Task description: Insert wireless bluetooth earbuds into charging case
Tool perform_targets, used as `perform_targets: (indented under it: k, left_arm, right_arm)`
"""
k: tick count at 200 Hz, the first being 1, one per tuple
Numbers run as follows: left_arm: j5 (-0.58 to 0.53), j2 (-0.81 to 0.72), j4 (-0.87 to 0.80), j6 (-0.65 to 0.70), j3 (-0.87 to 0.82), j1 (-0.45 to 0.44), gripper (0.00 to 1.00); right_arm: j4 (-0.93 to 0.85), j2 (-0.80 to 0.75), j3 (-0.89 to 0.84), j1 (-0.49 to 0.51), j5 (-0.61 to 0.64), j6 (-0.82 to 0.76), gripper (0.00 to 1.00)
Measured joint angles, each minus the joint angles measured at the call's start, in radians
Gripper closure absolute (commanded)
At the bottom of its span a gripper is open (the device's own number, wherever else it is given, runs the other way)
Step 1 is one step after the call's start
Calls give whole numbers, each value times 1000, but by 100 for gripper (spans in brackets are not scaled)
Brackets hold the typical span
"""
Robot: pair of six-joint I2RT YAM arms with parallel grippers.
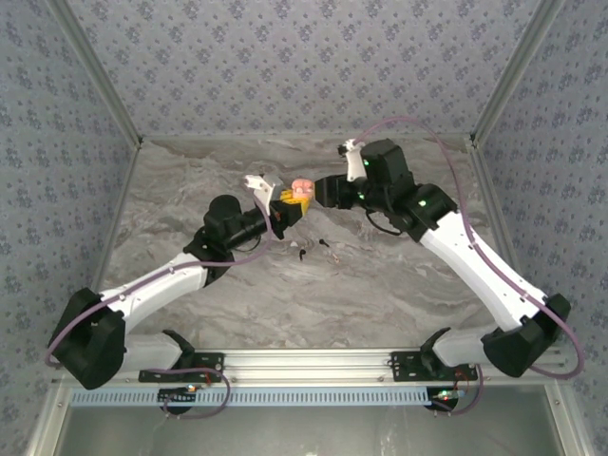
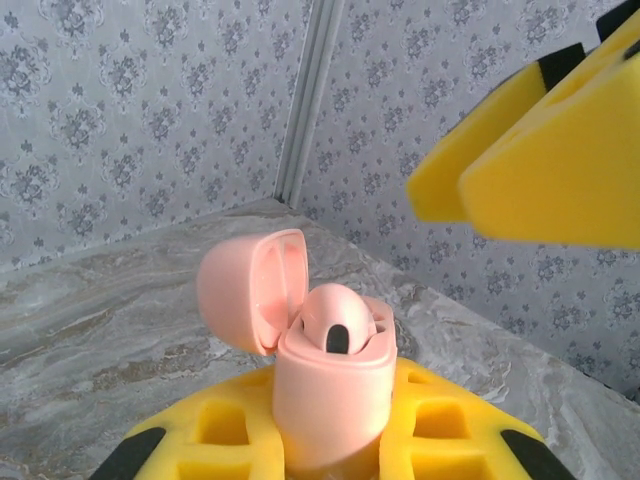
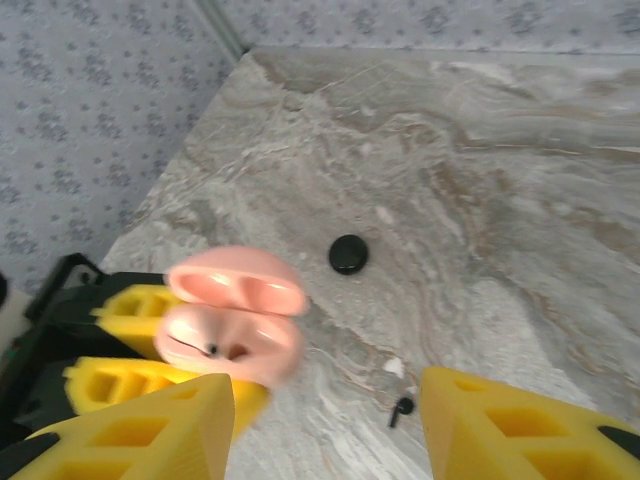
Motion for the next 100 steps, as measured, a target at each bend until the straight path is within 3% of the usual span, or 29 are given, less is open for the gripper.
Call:
perform_targets:
  k: [55,100]
  left_arm:
    - [4,-29,-26,3,0,0,86]
    - [13,-59,-63,3,0,0,86]
  right_arm:
    - [-86,-59,-154,-146,6,-10,46]
    - [-103,-31,-289,-166,-76,-53,48]
